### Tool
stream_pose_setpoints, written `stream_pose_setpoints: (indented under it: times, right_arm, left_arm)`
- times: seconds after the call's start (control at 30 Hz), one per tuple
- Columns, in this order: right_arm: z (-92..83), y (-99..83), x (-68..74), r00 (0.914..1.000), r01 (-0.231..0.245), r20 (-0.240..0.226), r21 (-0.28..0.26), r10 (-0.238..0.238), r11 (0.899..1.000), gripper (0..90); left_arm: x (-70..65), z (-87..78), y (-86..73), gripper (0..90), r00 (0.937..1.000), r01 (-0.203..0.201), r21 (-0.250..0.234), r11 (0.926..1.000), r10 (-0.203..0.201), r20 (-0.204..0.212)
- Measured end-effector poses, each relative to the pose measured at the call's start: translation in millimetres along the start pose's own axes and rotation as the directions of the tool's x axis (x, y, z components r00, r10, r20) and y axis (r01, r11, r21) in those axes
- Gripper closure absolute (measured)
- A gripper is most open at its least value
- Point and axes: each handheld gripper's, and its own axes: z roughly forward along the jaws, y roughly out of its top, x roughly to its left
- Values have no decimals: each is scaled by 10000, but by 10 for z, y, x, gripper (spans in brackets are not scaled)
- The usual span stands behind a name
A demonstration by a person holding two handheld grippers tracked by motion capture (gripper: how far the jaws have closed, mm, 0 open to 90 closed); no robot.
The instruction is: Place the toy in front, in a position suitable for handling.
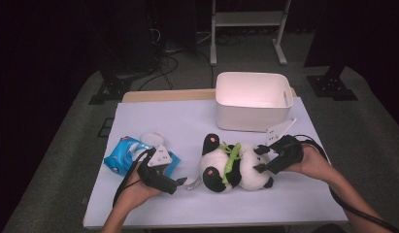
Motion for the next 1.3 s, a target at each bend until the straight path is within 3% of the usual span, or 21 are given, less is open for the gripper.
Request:
stream_pose_setpoints:
  times: [0.13,0.4,0.7,0.83,0.87,1.03,1.3]
  right_arm:
    - [7,-2,11,9999,97,79,6,-97,10000,362]
    - [9,-7,20,9998,154,106,4,-154,9999,359]
    - [18,-3,27,9998,165,131,10,-165,9999,345]
    - [23,-6,24,9997,190,136,6,-190,9998,338]
    - [23,-7,24,9997,186,142,7,-186,9998,337]
    - [24,-15,27,9996,250,122,-25,-249,9997,331]
    - [27,-16,38,9995,260,156,-3,-260,9997,322]
  left_arm:
    - [72,-56,-1,49,9993,-306,151,9994,303,200]
    - [210,-172,-27,67,9991,-197,225,9996,188,382]
    - [336,-343,-18,78,9971,-613,295,9977,598,472]
    - [397,-432,-2,80,9956,-899,543,9945,883,308]
    - [415,-453,0,116,9947,-994,559,9935,978,309]
    - [511,-533,-17,127,9957,-898,613,9941,884,260]
    - [632,-571,-87,177,9953,-942,1117,9893,912,319]
